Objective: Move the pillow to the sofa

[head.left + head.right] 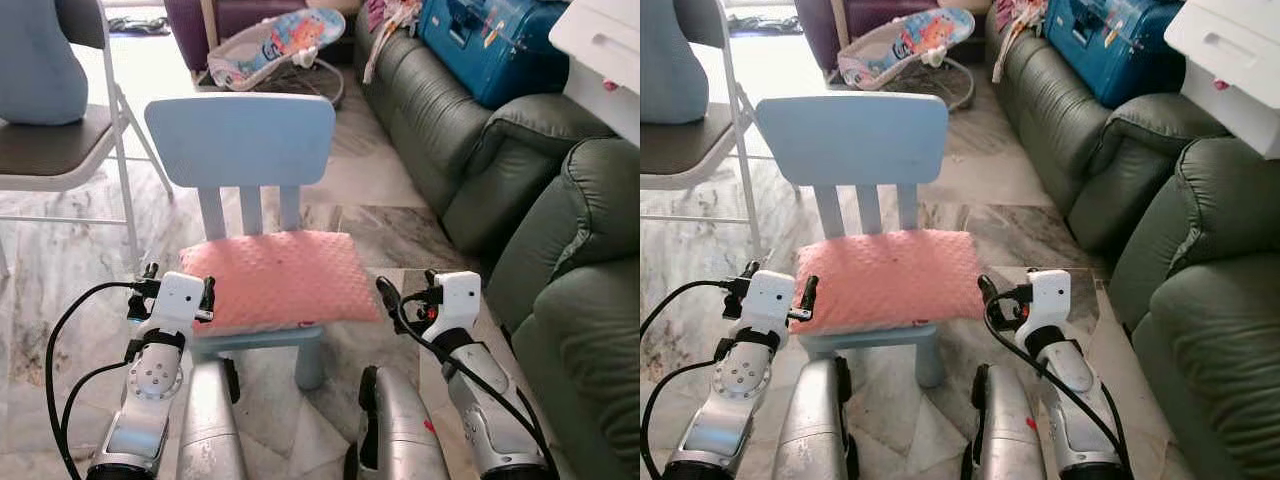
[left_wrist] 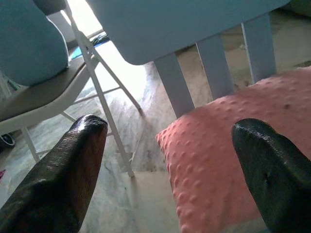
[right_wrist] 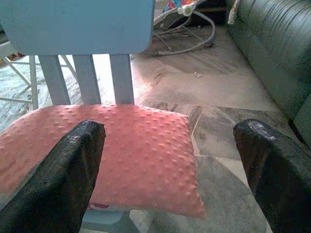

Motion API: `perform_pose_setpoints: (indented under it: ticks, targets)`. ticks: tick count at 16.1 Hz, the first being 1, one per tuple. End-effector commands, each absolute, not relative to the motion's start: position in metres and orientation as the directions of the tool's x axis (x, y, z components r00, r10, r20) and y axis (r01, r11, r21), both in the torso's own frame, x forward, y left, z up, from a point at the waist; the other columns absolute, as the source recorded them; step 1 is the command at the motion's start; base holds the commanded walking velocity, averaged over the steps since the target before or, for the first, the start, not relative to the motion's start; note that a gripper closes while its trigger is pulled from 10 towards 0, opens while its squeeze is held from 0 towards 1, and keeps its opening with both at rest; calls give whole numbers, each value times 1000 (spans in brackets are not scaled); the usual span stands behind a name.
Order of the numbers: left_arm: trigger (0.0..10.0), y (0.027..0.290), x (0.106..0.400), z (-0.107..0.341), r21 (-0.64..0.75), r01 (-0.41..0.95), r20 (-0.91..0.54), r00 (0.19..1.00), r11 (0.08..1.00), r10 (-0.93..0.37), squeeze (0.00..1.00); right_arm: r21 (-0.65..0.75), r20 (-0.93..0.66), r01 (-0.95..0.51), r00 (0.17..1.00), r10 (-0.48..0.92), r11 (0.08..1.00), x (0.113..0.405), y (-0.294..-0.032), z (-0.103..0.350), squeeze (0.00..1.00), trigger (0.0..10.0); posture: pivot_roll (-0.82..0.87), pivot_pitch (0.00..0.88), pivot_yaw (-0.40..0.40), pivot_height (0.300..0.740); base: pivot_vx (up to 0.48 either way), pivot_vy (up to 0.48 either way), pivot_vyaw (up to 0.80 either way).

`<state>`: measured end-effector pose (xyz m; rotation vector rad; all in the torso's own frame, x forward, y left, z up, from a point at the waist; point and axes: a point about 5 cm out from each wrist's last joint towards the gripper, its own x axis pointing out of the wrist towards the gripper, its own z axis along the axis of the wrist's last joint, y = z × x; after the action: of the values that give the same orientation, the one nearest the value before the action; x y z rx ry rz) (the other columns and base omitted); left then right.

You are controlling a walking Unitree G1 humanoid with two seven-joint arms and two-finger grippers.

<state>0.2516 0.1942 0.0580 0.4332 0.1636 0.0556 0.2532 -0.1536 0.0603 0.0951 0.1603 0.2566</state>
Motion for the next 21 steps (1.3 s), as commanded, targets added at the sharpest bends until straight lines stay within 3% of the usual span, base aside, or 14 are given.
perform_pose_setpoints:
  ticks: [1, 8, 18, 21]
  targets:
    - [10000, 192, 251, 57, 424, -7, -154, 985, 906, 80, 0, 107, -145, -257, 951, 271, 960, 253, -153, 61, 0, 10000, -57, 53, -57, 553, 285, 0, 0]
    - [10000, 191, 251, 56, 420, -6, -158, 984, 908, 79, 0, 102, -142, -262, 951, 274, 960, 253, -153, 62, 0, 10000, -61, 54, -58, 553, 288, 0, 311]
    - [10000, 191, 251, 56, 424, -9, -164, 983, 906, 86, 0, 108, -141, -262, 951, 275, 959, 253, -152, 63, 0, 10000, -56, 64, -59, 553, 0, 0, 48]
    - [10000, 193, 247, 55, 427, -12, -172, 981, 904, 94, 0, 117, -148, -266, 948, 282, 957, 251, -149, 60, 0, 10000, -53, 77, -58, 528, 0, 0, 0]
